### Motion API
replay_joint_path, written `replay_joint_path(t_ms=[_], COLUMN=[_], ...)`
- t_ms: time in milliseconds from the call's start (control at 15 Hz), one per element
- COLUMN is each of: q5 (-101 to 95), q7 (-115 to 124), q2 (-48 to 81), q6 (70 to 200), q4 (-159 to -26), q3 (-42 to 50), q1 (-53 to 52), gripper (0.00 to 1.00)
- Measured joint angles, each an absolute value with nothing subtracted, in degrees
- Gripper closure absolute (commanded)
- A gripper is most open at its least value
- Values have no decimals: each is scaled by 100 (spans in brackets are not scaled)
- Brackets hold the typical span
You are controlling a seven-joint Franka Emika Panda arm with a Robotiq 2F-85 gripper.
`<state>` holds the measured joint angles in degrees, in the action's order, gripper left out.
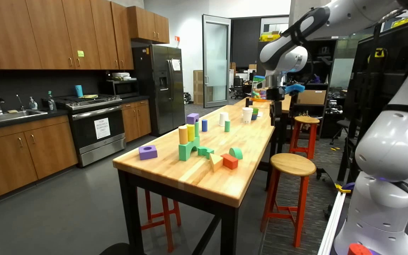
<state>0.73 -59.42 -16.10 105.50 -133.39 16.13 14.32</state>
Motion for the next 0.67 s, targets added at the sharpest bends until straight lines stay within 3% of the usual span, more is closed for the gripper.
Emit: replay_joint_path(t_ms=[667], q5=[703], q7=[-5580], q2=[-2448], q6=[11060], q4=[-14025], q3=[1640], q1=[1110], gripper=[0])
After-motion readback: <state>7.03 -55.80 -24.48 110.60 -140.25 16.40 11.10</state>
